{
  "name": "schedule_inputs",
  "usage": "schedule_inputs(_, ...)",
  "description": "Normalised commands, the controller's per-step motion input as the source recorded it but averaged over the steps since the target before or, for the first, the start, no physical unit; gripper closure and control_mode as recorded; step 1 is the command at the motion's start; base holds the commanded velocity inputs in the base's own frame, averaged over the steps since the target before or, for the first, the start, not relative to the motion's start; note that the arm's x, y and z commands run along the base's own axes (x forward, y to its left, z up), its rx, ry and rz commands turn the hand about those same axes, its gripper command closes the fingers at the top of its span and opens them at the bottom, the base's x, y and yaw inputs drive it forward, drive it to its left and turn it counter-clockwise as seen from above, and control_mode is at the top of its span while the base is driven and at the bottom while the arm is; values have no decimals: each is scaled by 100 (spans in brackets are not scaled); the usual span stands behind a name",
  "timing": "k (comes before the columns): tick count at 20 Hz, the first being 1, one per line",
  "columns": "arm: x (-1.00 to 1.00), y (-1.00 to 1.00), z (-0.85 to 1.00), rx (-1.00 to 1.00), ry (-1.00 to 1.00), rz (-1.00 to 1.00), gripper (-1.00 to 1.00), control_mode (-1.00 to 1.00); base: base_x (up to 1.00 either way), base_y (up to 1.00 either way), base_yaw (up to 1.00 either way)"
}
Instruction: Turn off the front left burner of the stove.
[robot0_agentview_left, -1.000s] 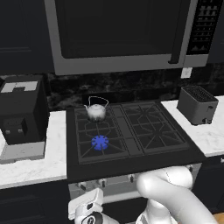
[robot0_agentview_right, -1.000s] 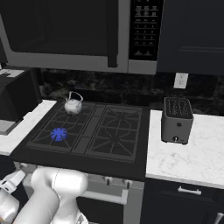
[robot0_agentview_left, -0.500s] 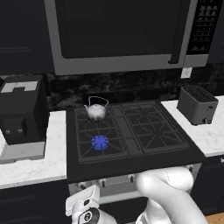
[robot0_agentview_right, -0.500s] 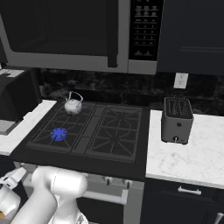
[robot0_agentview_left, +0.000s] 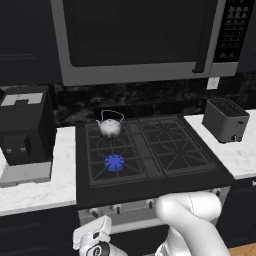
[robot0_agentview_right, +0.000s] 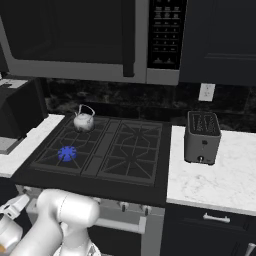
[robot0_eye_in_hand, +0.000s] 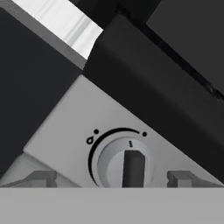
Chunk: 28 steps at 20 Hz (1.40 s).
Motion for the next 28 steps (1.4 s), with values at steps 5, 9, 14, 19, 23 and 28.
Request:
schedule_inputs(5, 17, 3, -2, 0, 0, 0, -100, -100, 0, 0, 0)
schedule_inputs(9, 2, 0, 0, 0, -1, 0, -100, -100, 0, 0, 0)
schedule_inputs(14, 0, -7, 11, 3, -2, 0, -100, -100, 0, 0, 0)
schedule_inputs(19, 0, -5, 9, 2, 0, 0, -100, -100, 0, 0, 0)
schedule_inputs(23, 0, -3, 16, 1, 0, 0, -100, -100, 0, 0, 0)
schedule_inputs(28, 0, 0, 1, 0, 0, 0, -100, -100, 0, 0, 0)
